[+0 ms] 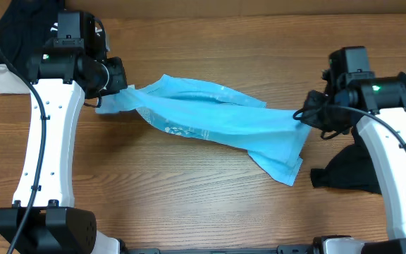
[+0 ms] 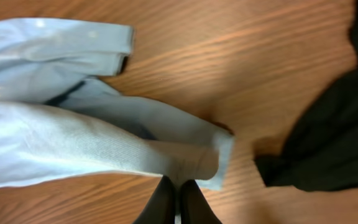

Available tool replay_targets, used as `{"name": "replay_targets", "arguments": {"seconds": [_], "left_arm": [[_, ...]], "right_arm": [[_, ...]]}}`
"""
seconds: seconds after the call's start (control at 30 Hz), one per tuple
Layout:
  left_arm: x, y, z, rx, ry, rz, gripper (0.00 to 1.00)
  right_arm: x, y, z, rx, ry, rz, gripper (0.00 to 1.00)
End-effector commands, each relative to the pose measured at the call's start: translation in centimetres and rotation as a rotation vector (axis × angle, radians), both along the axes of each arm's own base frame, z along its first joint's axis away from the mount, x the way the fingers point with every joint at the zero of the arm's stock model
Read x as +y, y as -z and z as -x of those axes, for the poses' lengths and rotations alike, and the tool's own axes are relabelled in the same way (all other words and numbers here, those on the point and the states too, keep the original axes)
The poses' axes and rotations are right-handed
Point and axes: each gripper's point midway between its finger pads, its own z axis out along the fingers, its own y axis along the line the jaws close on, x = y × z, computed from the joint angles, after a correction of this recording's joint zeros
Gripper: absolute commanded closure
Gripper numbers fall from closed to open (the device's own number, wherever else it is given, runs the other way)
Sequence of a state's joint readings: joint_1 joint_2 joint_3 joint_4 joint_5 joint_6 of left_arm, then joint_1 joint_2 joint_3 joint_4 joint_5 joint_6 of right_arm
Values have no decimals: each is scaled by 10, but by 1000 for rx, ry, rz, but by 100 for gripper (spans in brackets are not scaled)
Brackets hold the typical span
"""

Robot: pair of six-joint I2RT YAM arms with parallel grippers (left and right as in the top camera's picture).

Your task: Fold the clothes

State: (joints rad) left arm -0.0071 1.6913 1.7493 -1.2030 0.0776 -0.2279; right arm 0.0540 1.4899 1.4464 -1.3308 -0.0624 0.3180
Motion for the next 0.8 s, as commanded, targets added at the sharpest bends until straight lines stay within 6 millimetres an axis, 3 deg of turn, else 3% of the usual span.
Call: {"name": "replay_targets", "arguments": {"seconds": [0.0, 0.13, 0.27, 0.53, 0.67, 0.77], "left_arm": [[3, 14, 9, 58, 48, -42, 95], [7, 14, 27, 123, 45, -58, 96], [9, -6, 40, 138, 41, -58, 96], [19, -85, 62, 40, 28, -121, 91], [19, -103, 64, -8, 30, -122, 87], [15, -101, 62, -2, 40, -100, 83]], "right_arm": [[-16, 9, 7, 34, 13, 18, 96], [-30, 12, 17, 75, 60, 16, 96], [-33, 0, 26, 51, 57, -20, 96], [-39, -68, 66, -144, 89, -31, 96], [-50, -99, 80, -272, 136, 1, 96], [-56, -107, 83, -316, 162, 11, 96]]}}
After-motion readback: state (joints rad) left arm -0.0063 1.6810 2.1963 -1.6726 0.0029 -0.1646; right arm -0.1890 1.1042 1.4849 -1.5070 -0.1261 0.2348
